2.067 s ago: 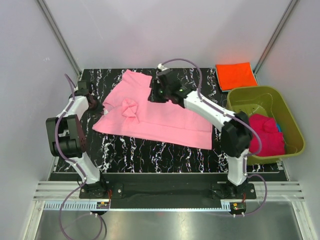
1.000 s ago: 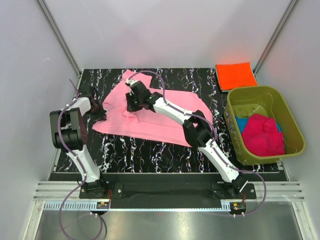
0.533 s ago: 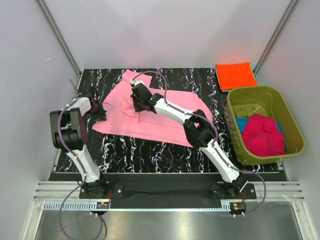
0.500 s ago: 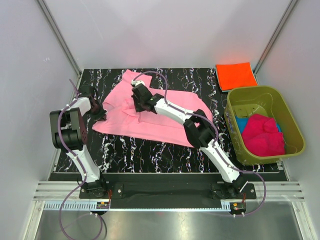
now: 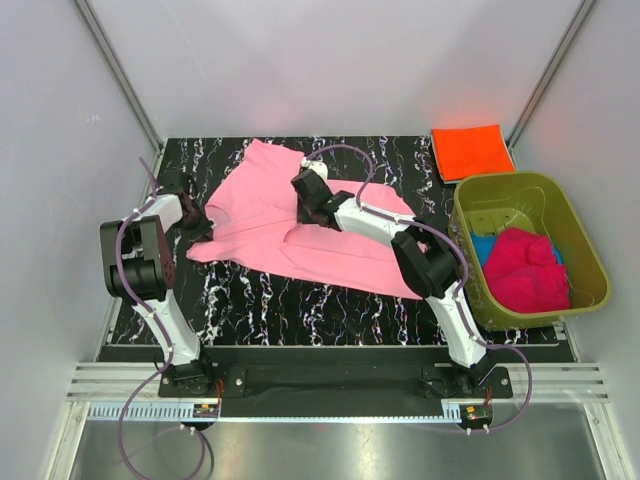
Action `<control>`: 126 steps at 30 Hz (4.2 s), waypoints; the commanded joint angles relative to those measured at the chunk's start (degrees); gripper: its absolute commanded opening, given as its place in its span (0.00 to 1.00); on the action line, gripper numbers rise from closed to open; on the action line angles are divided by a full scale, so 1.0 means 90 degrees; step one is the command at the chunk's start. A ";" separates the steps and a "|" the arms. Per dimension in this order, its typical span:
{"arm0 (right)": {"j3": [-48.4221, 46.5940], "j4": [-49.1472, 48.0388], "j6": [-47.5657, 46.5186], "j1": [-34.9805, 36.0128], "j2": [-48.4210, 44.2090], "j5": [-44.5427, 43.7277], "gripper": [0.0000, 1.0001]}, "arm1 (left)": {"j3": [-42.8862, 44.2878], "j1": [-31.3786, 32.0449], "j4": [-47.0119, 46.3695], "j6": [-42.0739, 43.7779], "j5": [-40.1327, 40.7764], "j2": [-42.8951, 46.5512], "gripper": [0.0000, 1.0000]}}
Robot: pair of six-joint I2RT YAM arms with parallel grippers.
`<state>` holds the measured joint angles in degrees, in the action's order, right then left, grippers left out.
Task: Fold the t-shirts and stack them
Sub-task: Fold the tshirt
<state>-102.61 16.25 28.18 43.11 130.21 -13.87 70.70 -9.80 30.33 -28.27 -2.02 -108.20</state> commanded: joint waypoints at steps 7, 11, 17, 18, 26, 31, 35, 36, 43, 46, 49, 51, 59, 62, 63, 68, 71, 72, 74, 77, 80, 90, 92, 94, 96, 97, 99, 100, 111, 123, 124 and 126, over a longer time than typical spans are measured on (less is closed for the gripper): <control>0.0268 -0.0078 0.0608 -0.0103 -0.0620 0.0154 0.32 | 0.0025 -0.0053 0.0058 0.0231 0.0313 0.0244 0.25; 0.0219 0.0313 0.0921 -0.0113 -0.0845 0.0465 0.35 | 0.0260 0.0034 -0.0059 0.0368 -0.0195 0.0538 0.33; -0.0083 0.0255 0.0610 -0.0093 -0.0748 0.1432 0.34 | 0.0289 0.0191 -0.0215 0.0456 -0.0273 0.0500 0.36; -0.0200 0.0207 0.0502 -0.0083 -0.0651 0.1530 0.35 | 0.0309 0.0191 -0.0215 0.0456 -0.0293 0.0383 0.36; -0.0884 0.0264 0.0205 -0.0171 0.0014 0.2118 0.34 | 0.1312 0.0405 -0.0547 0.1305 -0.1338 -0.0046 0.41; -0.0885 0.0450 0.1515 -0.0230 0.0180 0.1650 0.33 | 0.2095 0.0483 -0.0674 0.1578 -0.2447 -0.0779 0.41; -0.0952 0.0440 0.1752 -0.0220 0.0336 0.1288 0.31 | 0.2554 0.0747 -0.0694 0.1862 -0.2793 -0.1335 0.40; -0.1069 0.0402 0.1645 -0.0220 0.0395 0.1326 0.30 | 0.2690 0.0834 -0.0703 0.1910 -0.2822 -0.1443 0.40; -0.0992 0.0411 0.1546 -0.0220 0.0551 0.1141 0.31 | 0.3150 0.1011 -0.0713 0.2135 -0.2705 -0.2030 0.40; -0.0943 0.0401 0.1634 -0.0220 0.0639 0.1169 0.32 | 0.3365 0.1030 -0.0636 0.2165 -0.2715 -0.2225 0.39; -0.1021 0.0372 0.1644 -0.0220 0.0775 0.1296 0.31 | 0.3434 0.1031 -0.0625 0.2136 -0.2598 -0.2245 0.38; -0.1070 0.0353 0.1644 -0.0210 0.0815 0.1345 0.30 | 0.3453 0.1040 -0.0625 0.2145 -0.2598 -0.2245 0.36; -0.0962 0.0138 0.1653 -0.0132 0.0825 0.1433 0.30 | 0.3560 0.1050 -0.0518 0.2106 -0.2598 -0.2352 0.36; -0.0992 0.0118 0.1663 -0.0103 0.0913 0.1512 0.30 | 0.3658 0.1040 -0.0333 0.2126 -0.2491 -0.2430 0.35; -0.0992 0.0089 0.1663 -0.0093 0.0932 0.1521 0.30 | 0.3678 0.1050 -0.0294 0.2135 -0.2481 -0.2440 0.35; -0.1080 0.0089 0.1683 -0.0064 0.1040 0.1521 0.30 | 0.3804 0.1050 -0.0157 0.2184 -0.2353 -0.2518 0.34; -0.1148 0.0089 0.1673 -0.0064 0.1098 0.1512 0.30 | 0.3893 0.1050 -0.0098 0.2204 -0.2412 -0.2577 0.30; -0.1158 0.0089 0.1663 -0.0073 0.1118 0.1512 0.29 | 0.3893 0.1050 -0.0088 0.2204 -0.2422 -0.2577 0.28; -0.1245 0.0079 0.1624 -0.0073 0.1157 0.1531 0.25 | 0.3903 0.1050 -0.0079 0.2214 -0.2412 -0.2567 0.19; -0.1314 0.0089 0.1449 -0.0074 0.1215 0.1521 0.08 | 0.3941 0.1050 -0.0059 0.2204 -0.2412 -0.2616 0.02; -0.1343 0.0089 0.1273 -0.0073 0.1148 0.1492 0.02 | 0.4010 0.1040 -0.0001 0.2175 -0.2451 -0.2636 0.00; -0.1226 0.0099 0.1058 -0.0064 0.0689 0.1092 0.00 | 0.4000 0.1040 0.0009 0.1950 -0.2237 -0.2431 0.00; -0.1216 0.0099 0.1009 -0.0064 0.0630 0.1004 0.00 | 0.4030 0.1040 0.0009 0.1853 -0.2100 -0.2411 0.00; -0.1178 0.0089 0.0960 -0.0074 0.0561 0.0858 0.00 | 0.4049 0.1031 0.0009 0.1794 -0.1993 -0.2411 0.00; -0.1129 0.0099 0.0931 -0.0074 0.0493 0.0731 0.00 | 0.4078 0.1021 0.0009 0.1706 -0.1953 -0.2421 0.00; -0.1119 0.0089 0.0892 -0.0074 0.0474 0.0692 0.00 | 0.4098 0.1021 0.0000 0.1667 -0.1963 -0.2411 0.00; -0.1080 0.0099 0.0882 -0.0074 0.0464 0.0604 0.00 | 0.4117 0.1021 -0.0030 0.1589 -0.1982 -0.2421 0.00; -0.1080 0.0099 0.0853 -0.0083 0.0454 0.0594 0.00 | 0.4156 0.1021 -0.0039 0.1560 -0.1992 -0.2421 0.00; -0.1011 0.0099 0.0979 -0.0093 0.0425 0.0584 0.00 | 0.4137 0.1021 -0.0118 0.1949 -0.2469 -0.2372 0.07; -0.0709 0.0118 0.1107 -0.0083 0.0327 0.0389 0.00 | 0.3873 0.0992 0.0029 0.3278 -0.2891 -0.2352 0.36; -0.0709 0.0109 0.1107 -0.0083 0.0327 0.0398 0.00 | 0.3864 0.0982 0.0029 0.3346 -0.2881 -0.2362 0.35; -0.0689 0.0099 0.1107 -0.0083 0.0337 0.0389 0.00 | 0.3844 0.0972 0.0068 0.3405 -0.2852 -0.2391 0.34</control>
<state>-109.14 17.87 37.60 42.02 137.62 -8.12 105.49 -0.56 31.22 -1.23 -26.46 -131.61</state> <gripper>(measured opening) 0.010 0.350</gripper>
